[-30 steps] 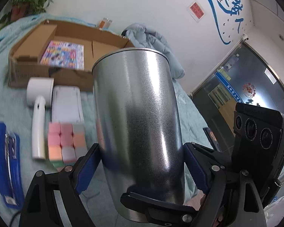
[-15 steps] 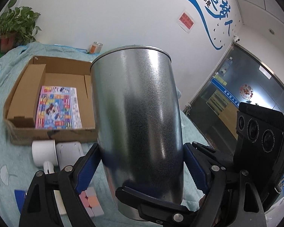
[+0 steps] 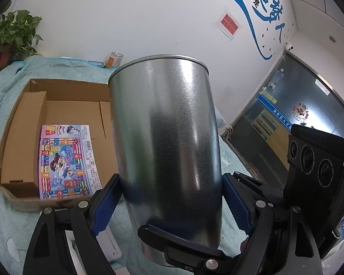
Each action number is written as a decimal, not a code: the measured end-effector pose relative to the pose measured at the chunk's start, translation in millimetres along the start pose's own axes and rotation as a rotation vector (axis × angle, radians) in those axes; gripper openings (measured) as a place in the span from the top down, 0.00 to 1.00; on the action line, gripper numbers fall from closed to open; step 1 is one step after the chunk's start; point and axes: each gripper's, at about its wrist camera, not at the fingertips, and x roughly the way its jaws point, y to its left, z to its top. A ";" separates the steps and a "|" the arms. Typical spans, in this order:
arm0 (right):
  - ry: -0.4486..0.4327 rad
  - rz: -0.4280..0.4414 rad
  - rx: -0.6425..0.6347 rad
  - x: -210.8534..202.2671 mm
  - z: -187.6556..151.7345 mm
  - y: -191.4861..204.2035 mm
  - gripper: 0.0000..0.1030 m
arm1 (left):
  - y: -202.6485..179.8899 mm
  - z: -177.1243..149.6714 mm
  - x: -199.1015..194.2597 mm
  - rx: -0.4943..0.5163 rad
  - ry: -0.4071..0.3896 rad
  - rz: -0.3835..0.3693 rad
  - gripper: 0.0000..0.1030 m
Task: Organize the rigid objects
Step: 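Lift the silver can with the left gripper and carry it toward the box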
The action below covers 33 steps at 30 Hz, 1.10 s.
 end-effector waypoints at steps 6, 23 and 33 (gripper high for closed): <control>0.024 0.001 0.013 19.6 13.3 -15.6 0.16 | 19.1 22.8 33.6 -0.022 0.022 0.003 0.19; 0.221 0.052 0.113 105.9 16.4 -70.0 0.16 | 101.0 47.4 158.7 -0.152 0.212 0.049 0.19; 0.353 0.094 0.205 137.7 4.1 -85.7 0.16 | 134.8 35.3 200.0 -0.243 0.312 0.098 0.19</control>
